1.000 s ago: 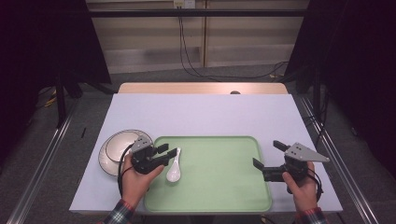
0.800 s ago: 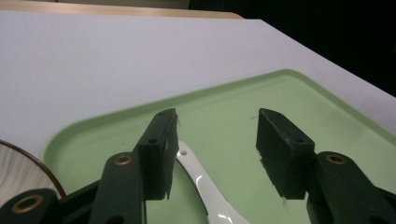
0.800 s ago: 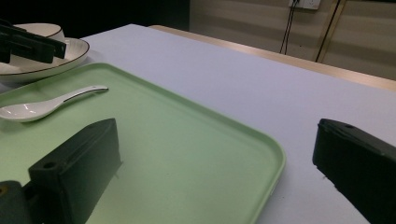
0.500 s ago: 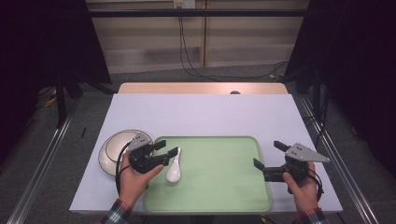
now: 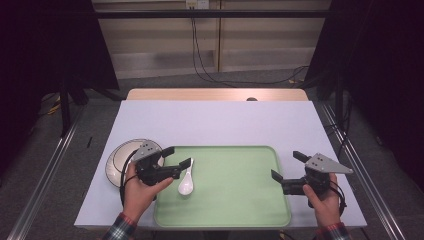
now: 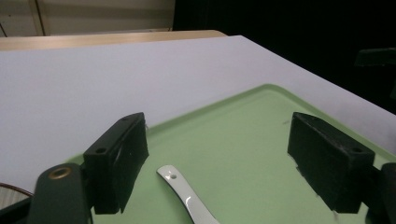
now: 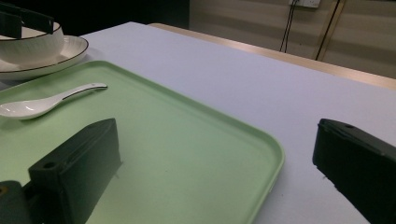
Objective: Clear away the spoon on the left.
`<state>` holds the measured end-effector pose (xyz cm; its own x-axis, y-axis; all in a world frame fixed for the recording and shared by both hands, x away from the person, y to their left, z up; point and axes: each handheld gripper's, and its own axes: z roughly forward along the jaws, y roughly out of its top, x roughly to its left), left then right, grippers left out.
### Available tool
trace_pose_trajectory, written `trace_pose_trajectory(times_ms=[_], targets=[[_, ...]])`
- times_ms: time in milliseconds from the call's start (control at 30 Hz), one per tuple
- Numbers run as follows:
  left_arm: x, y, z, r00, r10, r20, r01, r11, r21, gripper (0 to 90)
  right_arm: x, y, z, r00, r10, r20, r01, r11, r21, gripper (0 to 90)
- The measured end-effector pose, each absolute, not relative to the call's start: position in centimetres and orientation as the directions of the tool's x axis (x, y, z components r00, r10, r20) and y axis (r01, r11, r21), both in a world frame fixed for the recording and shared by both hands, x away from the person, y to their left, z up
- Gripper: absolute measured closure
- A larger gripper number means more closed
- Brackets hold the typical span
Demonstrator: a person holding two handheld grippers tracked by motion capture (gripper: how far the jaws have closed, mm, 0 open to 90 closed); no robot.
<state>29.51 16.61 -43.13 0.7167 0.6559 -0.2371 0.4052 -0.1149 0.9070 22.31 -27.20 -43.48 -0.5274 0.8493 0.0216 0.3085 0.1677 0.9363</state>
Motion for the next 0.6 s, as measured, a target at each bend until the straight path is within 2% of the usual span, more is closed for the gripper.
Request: trace_pose_trajectory(times_ms=[600], targets=[[29.54, 17.46, -42.22, 0.750, 0.618, -0.234, 0.390, -0.127, 0.912, 6.0, 22.34, -27.23, -43.57, -0.526, 0.850, 0.023, 0.311, 0.167, 0.936, 0.4]])
